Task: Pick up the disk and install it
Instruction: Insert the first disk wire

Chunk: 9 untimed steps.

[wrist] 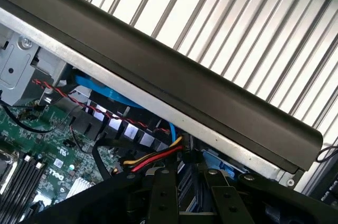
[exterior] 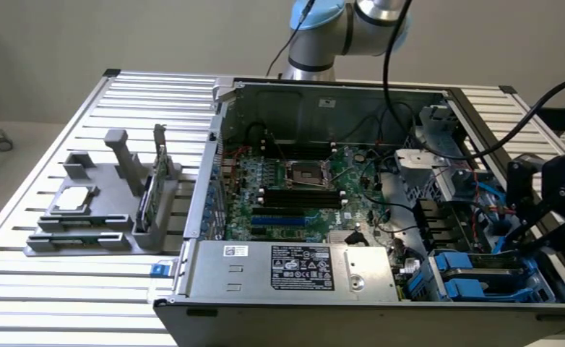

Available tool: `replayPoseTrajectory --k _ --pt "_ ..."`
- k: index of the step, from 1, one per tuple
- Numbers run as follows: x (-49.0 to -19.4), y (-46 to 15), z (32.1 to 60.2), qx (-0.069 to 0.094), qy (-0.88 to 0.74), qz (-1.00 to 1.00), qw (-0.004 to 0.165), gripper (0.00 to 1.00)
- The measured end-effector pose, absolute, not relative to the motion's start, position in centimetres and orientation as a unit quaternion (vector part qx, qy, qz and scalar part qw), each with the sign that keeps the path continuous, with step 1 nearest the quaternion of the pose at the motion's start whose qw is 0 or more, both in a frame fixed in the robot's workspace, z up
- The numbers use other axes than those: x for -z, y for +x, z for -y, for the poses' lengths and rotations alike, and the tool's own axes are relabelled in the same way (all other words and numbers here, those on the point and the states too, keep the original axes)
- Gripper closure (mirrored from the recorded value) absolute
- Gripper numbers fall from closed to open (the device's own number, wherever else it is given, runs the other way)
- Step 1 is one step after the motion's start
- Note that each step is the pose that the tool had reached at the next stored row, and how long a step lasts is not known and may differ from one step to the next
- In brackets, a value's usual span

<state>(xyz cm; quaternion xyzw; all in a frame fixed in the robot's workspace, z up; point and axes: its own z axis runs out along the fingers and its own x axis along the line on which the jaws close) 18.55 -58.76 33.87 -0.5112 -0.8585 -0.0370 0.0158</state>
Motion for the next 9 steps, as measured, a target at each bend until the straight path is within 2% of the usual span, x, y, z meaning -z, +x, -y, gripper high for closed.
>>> replayPoseTrajectory --k 3,5,9 --pt "-33.87 18.73 58.67 0.037 -0.514 0.857 0.016 0.75" --pt "-33.87 18.81 58.62 0.037 -0.516 0.856 0.016 0.83" --pt "-33.87 18.86 58.56 0.035 -0.521 0.853 0.019 0.84"
